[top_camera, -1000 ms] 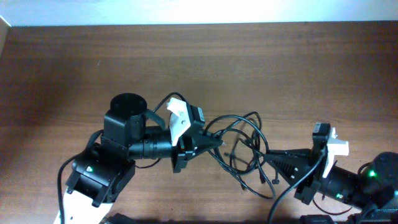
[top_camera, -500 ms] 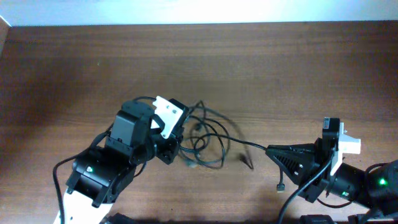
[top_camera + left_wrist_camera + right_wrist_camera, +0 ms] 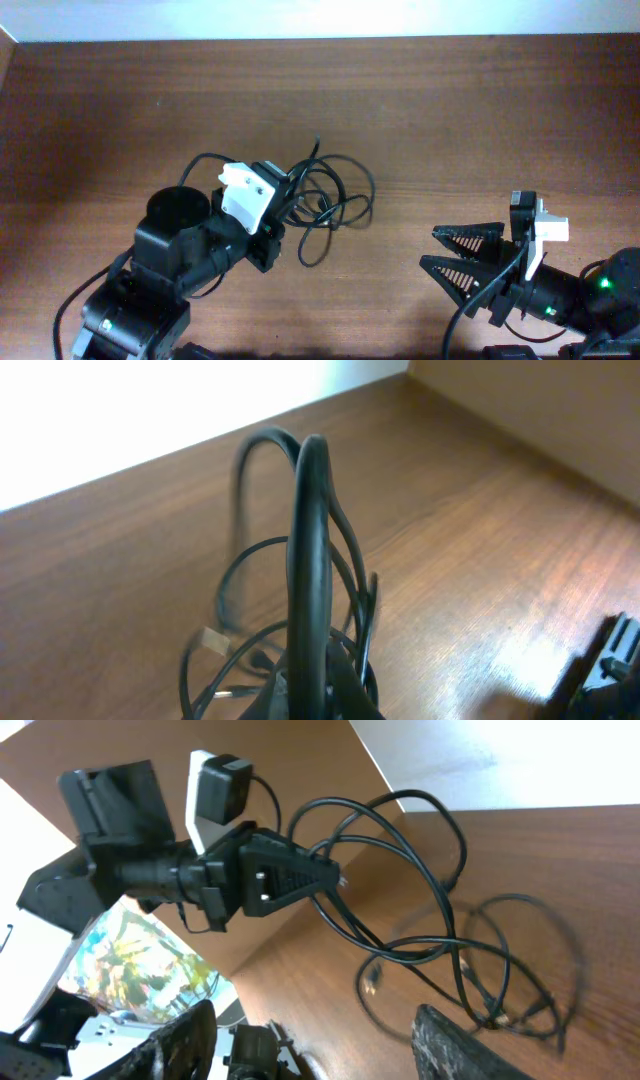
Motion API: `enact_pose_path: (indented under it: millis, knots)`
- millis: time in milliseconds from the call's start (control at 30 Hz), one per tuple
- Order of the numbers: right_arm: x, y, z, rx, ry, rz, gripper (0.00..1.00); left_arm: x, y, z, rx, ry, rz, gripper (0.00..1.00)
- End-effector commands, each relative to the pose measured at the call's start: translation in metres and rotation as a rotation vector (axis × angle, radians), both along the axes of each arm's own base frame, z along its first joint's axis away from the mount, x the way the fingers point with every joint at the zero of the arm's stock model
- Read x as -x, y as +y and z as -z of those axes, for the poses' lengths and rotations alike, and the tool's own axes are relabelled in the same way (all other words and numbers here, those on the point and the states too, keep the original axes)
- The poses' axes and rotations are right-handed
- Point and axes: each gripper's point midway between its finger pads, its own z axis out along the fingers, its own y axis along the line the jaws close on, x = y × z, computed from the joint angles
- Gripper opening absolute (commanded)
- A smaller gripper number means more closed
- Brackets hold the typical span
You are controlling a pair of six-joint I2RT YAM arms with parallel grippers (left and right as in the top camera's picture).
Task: Untangle cables
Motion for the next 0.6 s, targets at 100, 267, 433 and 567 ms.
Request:
enact_pose_path:
  millis: [100,267,433,567]
  knots:
    - [0.001,-0.001,-0.001,0.007,-0.006,0.014,0.68,0.03,-0.032,-0.045,0.17,-0.092,0.245,0.06]
    - [0.001,-0.001,-0.001,0.008,-0.006,0.015,0.68,0.043,-0.042,-0.058,0.22,-0.119,0.348,0.07]
    - [-0.005,-0.006,0.008,0.023,0.03,0.064,0.72,0.052,-0.048,-0.066,0.261,-0.12,0.408,0.08]
    - [-0.012,-0.012,0.02,0.051,0.074,0.124,0.76,0.05,-0.05,-0.07,0.274,-0.13,0.417,0.08]
